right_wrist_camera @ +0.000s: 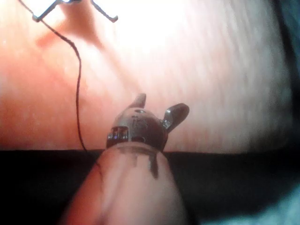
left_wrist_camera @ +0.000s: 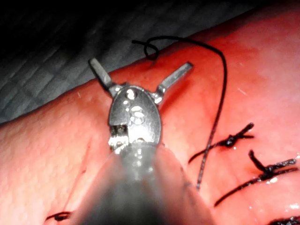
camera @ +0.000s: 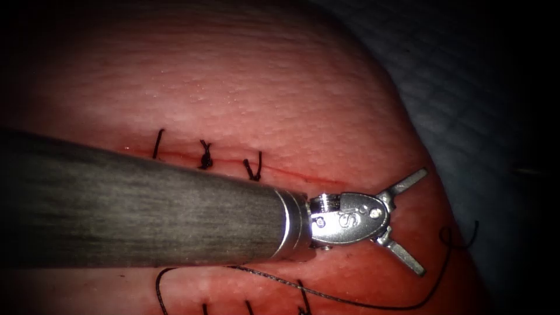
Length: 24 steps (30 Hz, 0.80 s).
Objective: Wound Closure
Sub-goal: Set the cut suture end down from the left hand
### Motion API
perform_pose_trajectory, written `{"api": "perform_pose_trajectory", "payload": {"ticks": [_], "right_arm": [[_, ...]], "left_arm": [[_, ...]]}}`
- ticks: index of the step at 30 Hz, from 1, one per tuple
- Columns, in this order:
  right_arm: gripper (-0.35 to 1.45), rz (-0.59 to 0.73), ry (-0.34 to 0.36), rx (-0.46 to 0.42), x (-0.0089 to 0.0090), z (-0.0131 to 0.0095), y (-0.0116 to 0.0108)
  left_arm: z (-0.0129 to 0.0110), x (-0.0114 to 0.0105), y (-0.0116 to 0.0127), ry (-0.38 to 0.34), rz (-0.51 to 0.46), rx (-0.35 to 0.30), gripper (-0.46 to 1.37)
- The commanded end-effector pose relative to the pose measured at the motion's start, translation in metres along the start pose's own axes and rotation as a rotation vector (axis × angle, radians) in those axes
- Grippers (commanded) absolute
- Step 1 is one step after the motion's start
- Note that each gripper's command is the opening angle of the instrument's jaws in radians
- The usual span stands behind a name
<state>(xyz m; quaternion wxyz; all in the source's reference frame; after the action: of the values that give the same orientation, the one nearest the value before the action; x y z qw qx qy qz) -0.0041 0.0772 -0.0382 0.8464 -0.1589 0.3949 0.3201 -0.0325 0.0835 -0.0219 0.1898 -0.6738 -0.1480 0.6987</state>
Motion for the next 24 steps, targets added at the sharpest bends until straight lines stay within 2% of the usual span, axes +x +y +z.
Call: {"api": "perform_pose_trajectory", "payload": {"ticks": [1, 4, 7, 10, 15, 18, 21, 24], "right_arm": [[1.43, 0.0, 0.004, 0.009, 0.0, 0.0001, -0.0001], [1.43, -0.005, 0.005, 0.012, 0.0002, 0.0003, -0.0005], [1.43, -0.003, 0.01, 0.017, 0.0005, 0.0007, -0.0008], [1.43, 0.0, 0.024, 0.028, 0.001, 0.0014, -0.0014], [1.43, 0.011, 0.066, 0.067, 0.0021, 0.0028, -0.003], [1.41, 0.021, 0.095, 0.096, 0.0029, 0.0038, -0.0042], [1.4, 0.03, 0.108, 0.128, 0.0036, 0.0053, -0.0057], [1.4, 0.029, 0.115, 0.157, 0.0041, 0.0066, -0.0069]], "left_arm": [[-0.0009, 0.0001, 0.0003, -0.011, -0.002, 0.009, 1.31], [-0.004, 0.0002, 0.0009, -0.037, -0.005, 0.036, 1.22], [-0.0069, 0.0009, 0.0009, -0.039, -0.016, 0.022, 1.29], [-0.0096, 0.0019, 0.0005, -0.046, -0.028, 0.015, 1.28], [-0.0127, 0.0034, 0.0001, -0.052, -0.043, 0.029, 1.24], [-0.0144, 0.0048, -0.0004, -0.037, -0.03, 0.042, 1.22], [-0.0165, 0.0061, -0.0011, -0.006, 0.022, 0.065, 1.19], [-0.0183, 0.0069, -0.0018, -0.021, 0.061, 0.098, 1.18]]}}
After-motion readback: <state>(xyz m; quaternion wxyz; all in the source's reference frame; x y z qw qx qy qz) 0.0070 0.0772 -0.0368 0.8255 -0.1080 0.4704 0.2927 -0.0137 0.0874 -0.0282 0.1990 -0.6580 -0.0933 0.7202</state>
